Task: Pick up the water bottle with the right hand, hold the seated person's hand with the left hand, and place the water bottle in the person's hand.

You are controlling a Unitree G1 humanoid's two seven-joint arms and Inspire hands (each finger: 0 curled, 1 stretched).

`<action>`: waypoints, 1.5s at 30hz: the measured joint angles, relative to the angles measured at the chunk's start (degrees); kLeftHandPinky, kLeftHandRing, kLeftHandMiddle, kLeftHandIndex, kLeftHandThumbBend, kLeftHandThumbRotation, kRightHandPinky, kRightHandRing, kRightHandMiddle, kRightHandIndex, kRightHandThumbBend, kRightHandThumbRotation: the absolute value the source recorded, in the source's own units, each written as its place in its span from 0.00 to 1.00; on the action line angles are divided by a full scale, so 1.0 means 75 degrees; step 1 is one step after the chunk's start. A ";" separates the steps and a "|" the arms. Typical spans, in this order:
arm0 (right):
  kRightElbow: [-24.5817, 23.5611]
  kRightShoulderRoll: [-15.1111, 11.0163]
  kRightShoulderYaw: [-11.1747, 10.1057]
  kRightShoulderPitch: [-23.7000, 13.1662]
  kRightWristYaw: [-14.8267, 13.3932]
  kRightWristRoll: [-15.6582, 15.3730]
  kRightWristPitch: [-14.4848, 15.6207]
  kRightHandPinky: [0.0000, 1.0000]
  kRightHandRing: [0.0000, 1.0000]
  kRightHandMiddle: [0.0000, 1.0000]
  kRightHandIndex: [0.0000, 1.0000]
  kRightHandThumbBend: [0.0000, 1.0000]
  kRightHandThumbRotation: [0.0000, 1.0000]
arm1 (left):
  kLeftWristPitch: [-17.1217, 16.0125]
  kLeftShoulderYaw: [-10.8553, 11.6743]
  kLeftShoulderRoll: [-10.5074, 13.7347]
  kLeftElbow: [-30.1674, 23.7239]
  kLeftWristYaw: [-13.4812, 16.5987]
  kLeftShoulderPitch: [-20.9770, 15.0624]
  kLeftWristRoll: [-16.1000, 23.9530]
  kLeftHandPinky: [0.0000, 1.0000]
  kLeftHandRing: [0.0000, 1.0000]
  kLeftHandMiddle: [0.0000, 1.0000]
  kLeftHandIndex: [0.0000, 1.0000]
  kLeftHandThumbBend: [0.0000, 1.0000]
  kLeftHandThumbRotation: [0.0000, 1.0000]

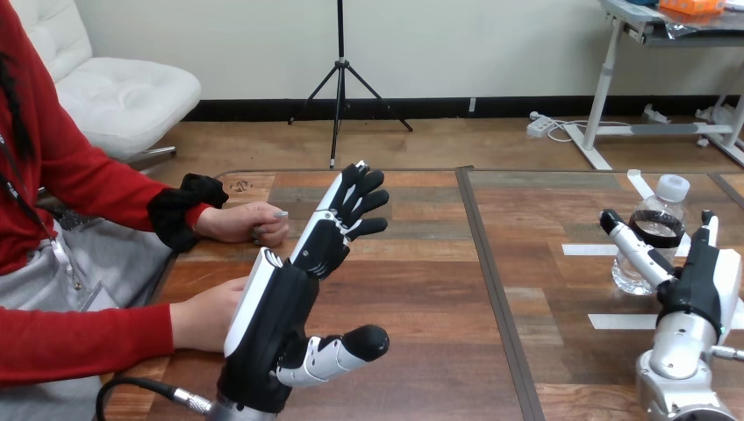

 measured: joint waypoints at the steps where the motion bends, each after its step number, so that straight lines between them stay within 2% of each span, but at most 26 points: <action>1: 0.0000 -0.0014 0.0005 -0.0006 0.0002 -0.0010 0.0037 0.85 0.99 1.00 1.00 1.00 0.51 | 0.0002 -0.0013 0.0001 -0.0015 -0.0003 0.0016 -0.0015 0.83 0.91 0.94 0.98 0.88 0.77; 13: 0.0014 -0.0096 -0.0005 -0.0032 0.0179 -0.0013 0.0190 0.85 1.00 1.00 1.00 1.00 0.44 | 0.0024 -0.0123 0.0012 -0.0253 -0.0011 0.0237 -0.0114 0.84 0.92 0.95 0.98 0.86 0.76; 27: 0.0078 -0.0098 0.0095 -0.0064 0.0169 -0.0158 0.0490 0.81 0.98 1.00 1.00 1.00 0.47 | 0.0089 -0.0222 0.0096 -0.0618 -0.0129 0.0495 -0.0245 0.86 0.92 0.95 0.98 0.85 0.74; 45: 0.0124 -0.0131 0.0037 -0.0064 0.0385 -0.0091 0.0521 0.81 0.99 1.00 1.00 1.00 0.41 | 0.0203 -0.0305 0.0253 -0.1111 -0.0261 0.0886 -0.0482 0.85 0.92 0.95 0.98 0.86 0.73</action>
